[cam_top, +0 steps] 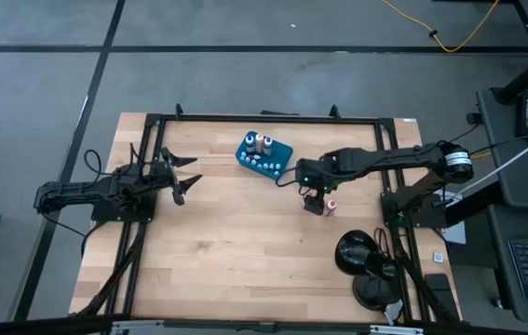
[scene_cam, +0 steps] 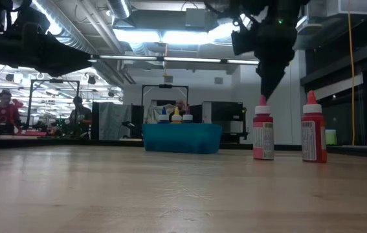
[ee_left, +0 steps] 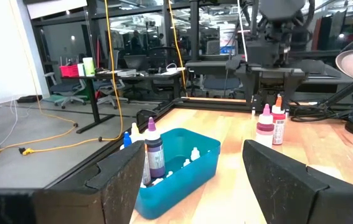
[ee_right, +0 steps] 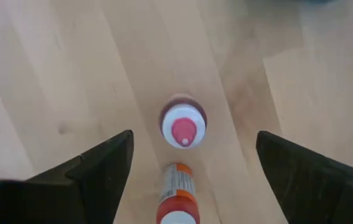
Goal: Pick & Place food coloring
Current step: Put the large pink food coloring bottle into the blue bin
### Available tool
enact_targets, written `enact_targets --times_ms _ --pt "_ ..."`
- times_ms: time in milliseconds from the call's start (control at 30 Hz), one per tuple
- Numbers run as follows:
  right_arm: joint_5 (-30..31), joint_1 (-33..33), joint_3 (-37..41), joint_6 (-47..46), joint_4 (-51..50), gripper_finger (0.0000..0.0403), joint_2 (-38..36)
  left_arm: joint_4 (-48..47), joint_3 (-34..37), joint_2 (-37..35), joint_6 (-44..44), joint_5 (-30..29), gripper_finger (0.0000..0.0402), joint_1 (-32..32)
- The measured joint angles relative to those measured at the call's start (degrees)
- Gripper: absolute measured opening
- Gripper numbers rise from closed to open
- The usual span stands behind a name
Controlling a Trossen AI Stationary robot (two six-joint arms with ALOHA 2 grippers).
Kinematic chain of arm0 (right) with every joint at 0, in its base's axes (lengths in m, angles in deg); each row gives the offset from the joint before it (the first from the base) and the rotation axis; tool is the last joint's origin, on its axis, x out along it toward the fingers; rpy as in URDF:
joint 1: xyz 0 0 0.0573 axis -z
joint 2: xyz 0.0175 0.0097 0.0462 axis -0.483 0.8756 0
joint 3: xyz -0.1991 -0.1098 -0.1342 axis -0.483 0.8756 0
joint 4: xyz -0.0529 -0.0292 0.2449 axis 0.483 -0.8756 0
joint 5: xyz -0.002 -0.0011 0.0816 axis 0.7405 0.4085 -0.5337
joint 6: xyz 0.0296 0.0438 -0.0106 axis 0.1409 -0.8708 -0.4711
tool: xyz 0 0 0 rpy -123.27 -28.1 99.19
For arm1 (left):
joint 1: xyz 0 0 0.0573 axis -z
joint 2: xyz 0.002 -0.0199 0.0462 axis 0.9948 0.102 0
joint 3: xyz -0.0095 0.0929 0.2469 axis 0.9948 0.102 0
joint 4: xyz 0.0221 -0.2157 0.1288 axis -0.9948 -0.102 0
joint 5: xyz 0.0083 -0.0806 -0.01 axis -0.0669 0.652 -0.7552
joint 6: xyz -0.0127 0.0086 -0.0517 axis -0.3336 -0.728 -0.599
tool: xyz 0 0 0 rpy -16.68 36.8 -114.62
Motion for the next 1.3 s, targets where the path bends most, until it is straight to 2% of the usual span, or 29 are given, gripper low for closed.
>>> enact_targets --times_ms 300,933,1067,1300 --pt "0.44 -0.38 3.72 0.1 4.13 0.0336 0.63 0.0 0.0 0.01 0.01 0.0 0.0267 0.02" --pt "0.5 0.71 3.71 1.5 6.46 0.0334 4.03 0.0 -0.02 0.0 0.01 0.0 0.0267 0.01" --pt "0.57 0.77 3.71 1.48 5.88 0.0312 4.04 0.0 0.0 0.01 0.02 0.0 0.0267 0.0" --pt "0.48 1.15 3.71 1.5 5.31 0.0244 4.02 0.0 -0.01 0.0 0.0 0.0 0.0267 0.02"
